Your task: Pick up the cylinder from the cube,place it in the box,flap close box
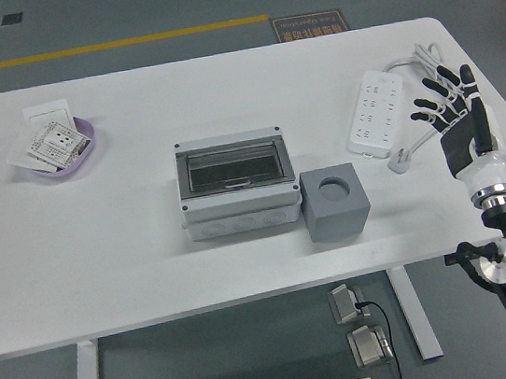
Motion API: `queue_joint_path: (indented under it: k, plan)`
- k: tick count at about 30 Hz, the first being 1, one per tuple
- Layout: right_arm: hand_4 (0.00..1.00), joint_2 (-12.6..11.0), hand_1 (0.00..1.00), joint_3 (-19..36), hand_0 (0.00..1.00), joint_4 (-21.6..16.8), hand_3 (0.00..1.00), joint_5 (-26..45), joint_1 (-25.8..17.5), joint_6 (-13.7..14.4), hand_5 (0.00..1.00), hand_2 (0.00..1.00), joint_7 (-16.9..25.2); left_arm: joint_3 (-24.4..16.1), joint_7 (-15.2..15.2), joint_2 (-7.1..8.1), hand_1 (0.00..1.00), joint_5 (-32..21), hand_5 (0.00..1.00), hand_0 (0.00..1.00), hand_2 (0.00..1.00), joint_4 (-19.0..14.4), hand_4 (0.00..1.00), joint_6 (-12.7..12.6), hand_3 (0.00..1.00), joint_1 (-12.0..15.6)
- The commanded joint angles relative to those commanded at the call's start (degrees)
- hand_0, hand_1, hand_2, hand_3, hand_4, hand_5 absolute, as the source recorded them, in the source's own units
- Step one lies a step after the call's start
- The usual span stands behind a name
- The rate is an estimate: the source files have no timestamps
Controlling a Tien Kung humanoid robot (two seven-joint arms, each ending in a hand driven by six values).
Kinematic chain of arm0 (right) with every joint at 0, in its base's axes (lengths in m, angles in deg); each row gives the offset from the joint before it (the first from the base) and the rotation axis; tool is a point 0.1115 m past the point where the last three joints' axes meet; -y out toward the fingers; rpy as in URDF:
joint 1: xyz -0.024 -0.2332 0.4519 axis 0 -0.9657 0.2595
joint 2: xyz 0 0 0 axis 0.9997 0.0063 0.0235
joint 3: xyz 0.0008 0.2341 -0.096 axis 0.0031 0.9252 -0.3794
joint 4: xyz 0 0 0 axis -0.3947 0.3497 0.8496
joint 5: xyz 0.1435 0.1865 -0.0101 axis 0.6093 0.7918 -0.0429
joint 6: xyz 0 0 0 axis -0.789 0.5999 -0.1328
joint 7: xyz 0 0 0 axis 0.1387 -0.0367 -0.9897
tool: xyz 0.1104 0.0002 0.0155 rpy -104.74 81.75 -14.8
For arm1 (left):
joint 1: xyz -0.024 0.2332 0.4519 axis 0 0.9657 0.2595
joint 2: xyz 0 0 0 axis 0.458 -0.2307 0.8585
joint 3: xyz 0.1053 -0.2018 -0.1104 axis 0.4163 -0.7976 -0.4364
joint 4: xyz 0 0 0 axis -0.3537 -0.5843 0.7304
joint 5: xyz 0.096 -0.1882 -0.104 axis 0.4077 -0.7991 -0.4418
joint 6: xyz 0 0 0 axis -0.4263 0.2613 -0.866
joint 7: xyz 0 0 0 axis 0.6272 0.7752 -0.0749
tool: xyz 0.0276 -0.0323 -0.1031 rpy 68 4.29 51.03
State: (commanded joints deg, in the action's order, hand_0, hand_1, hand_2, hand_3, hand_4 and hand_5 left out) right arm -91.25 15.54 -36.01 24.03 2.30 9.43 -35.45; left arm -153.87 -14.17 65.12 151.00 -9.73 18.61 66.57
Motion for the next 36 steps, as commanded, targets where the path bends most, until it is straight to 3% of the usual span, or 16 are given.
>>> queue_joint_path:
  k: [24,36]
  plan:
    - [0.83,-0.79,0.459,1.63,0.387,-0.53,0.711,-4.51,-0.03,1.65,0.673,0.649,-1.17,1.6,-0.64,0.35,0.677,-2.68,0.495,0.632,0.647,0.0,0.759,-0.3,0.646,-0.08]
    - [0.821,-1.61,0.459,2.58,0.391,-1.3,0.702,-7.01,0.58,2.6,0.668,0.648,-1.73,1.02,-0.72,0.93,0.677,-1.39,0.494,0.633,0.647,0.0,0.758,-0.1,0.645,-0.52]
